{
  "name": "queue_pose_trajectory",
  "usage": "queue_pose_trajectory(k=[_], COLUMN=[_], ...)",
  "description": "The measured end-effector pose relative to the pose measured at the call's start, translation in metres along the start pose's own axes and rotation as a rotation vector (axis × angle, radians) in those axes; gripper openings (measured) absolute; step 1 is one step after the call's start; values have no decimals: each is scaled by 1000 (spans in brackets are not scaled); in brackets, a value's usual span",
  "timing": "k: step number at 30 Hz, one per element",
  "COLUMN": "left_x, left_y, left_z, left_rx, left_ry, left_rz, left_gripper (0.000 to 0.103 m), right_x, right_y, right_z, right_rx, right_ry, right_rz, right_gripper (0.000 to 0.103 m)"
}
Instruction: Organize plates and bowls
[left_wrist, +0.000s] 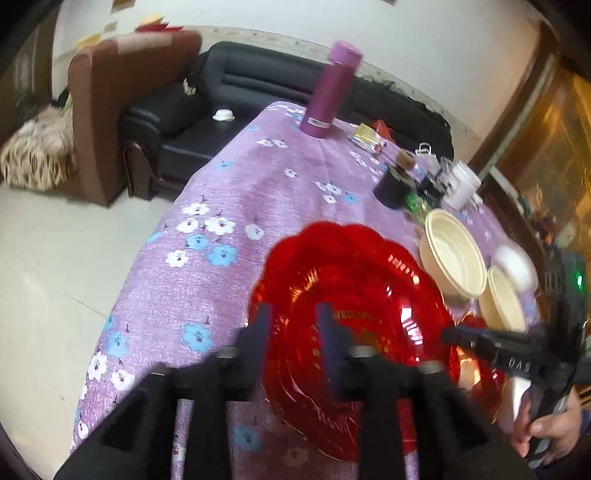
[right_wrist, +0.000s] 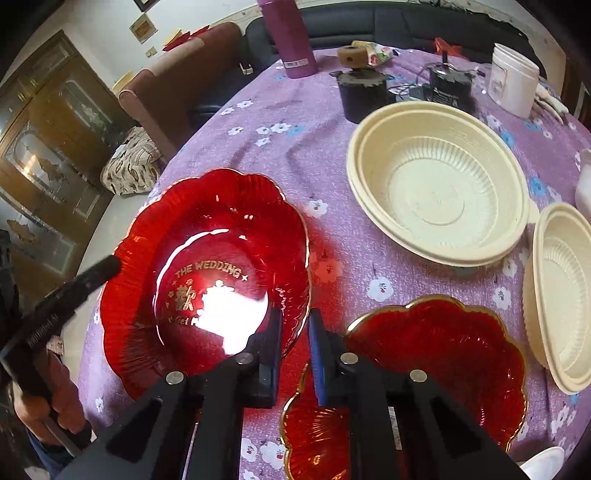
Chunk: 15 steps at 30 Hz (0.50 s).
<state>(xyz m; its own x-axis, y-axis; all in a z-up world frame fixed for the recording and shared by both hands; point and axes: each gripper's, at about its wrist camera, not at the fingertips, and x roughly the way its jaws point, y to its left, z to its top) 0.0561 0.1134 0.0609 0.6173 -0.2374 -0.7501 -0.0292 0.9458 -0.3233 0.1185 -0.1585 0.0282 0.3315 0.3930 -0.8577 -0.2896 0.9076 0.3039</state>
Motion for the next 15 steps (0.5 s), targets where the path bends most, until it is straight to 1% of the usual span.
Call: queue_pose_trajectory(k=[2, 3, 5, 7, 9, 13, 14, 15], left_x=[8, 12, 16, 19, 15, -8, -11, -14], left_y=[8, 9, 5, 5, 5, 6, 8, 9], left_z=[4, 5, 7, 8, 9, 14, 16, 17], left_rx=[-34, -42, -28, -35, -36, -31, -35, -36], left_ry=[31, 44, 51, 59, 52, 0, -5, -8], left_rz=[-33, -38, -21, -21, -33, -28, -32, -28], left_gripper=[33, 25, 17, 15, 15, 16, 20, 27], right_x=[-1, -1, -2, -1, 0, 2, 3, 3], right_y=[0, 0, 2, 3, 1, -1, -1, -1], right_z=[0, 0, 0, 0, 0, -1, -1, 0], right_rx=[5, 5, 0, -3, 1, 8, 7, 8], right_ry=[-2, -4, -7, -6, -4, 3, 4, 5], right_rz=[10, 10, 8, -1, 1, 6, 6, 6], right_gripper=[16, 16, 16, 16, 16, 16, 16, 16])
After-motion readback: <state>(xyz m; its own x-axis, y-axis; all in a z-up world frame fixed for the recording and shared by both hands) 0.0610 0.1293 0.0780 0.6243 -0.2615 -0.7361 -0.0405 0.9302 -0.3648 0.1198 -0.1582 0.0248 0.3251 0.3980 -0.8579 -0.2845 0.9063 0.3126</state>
